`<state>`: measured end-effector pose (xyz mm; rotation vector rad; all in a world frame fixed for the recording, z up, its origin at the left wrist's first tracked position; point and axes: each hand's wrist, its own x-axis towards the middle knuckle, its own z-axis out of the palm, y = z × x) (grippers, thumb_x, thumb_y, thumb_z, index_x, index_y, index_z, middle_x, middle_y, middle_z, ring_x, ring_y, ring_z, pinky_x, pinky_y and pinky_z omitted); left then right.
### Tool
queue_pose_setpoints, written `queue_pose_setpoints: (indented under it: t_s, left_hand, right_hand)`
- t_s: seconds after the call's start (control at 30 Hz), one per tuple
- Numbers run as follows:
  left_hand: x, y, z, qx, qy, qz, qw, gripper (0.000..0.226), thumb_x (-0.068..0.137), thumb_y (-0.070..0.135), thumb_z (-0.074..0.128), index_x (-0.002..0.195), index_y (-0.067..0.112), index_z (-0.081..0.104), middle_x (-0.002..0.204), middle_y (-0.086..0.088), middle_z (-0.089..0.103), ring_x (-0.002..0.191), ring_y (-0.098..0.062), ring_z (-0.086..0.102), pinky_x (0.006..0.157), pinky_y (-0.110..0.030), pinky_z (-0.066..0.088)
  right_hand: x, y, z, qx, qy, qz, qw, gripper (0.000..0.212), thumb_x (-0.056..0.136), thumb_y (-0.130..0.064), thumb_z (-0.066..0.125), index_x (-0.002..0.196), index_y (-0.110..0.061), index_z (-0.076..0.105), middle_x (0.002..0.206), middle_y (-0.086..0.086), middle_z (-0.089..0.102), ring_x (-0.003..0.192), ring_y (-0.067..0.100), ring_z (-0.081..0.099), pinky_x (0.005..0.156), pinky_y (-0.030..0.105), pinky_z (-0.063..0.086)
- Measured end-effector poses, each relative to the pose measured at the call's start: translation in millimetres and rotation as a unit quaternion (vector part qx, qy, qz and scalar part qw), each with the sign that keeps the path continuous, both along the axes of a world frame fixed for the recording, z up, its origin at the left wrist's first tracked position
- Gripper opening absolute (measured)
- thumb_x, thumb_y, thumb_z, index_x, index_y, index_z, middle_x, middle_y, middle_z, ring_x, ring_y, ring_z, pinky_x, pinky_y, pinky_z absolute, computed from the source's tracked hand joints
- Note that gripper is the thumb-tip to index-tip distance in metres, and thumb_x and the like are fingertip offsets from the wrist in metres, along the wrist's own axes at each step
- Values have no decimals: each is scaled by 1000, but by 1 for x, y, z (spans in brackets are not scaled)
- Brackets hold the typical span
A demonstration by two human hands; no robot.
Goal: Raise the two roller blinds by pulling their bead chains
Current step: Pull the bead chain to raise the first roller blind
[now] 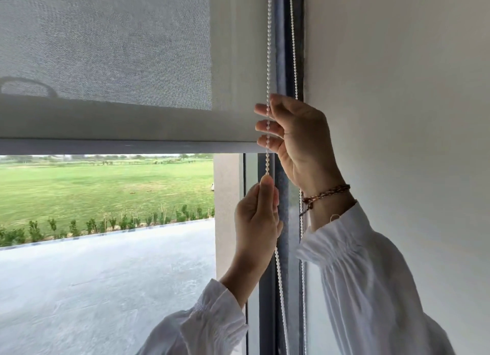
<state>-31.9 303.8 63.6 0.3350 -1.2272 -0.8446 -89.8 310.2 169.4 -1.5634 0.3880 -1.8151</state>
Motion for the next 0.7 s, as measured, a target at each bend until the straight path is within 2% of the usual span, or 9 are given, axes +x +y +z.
queue_pose_setpoints:
  t_s: [0.03,0.1,0.2,0.37,0.7]
  left_hand:
    - [-1,0,0,-1,-2,0,1000,42,96,23,38,55,17,31,38,13,24,31,-1,16,32,-12,14]
    - [-5,0,-2,-10,-13,9,1000,43,95,22,38,53,17,31,37,14,24,32,-1,17,32,-12,16]
    - [-10,-2,-5,-27,-22,35,999,44,95,22,40,51,18,34,37,11,27,34,-1,20,34,-13,18]
    - [-12,-11,-14,-36,-70,66,995,43,89,38,41,46,30,41,37,9,32,36,-3,24,42,-20,19]
    - [-15,-20,-27,-35,-87,90,991,42,86,37,42,45,31,41,39,11,33,36,-3,25,41,-19,21]
  right_hand:
    - [2,-1,1,10,-9,1,1000,17,95,-11,45,96,-9,61,80,5,65,54,8,51,45,19,42]
    - [6,-3,2,27,-36,19,999,20,95,-12,44,90,-10,62,59,0,51,41,4,35,36,17,26]
    - [5,-6,1,21,-70,29,997,26,96,-21,44,78,-13,62,44,-9,33,36,4,21,35,15,14]
    - [-4,-6,-10,5,-102,42,994,28,95,-20,47,70,-13,59,41,-11,27,37,5,15,39,15,10]
    - [-9,-10,-26,14,-121,41,992,27,94,-19,49,70,-13,60,38,-13,26,35,3,16,40,11,11]
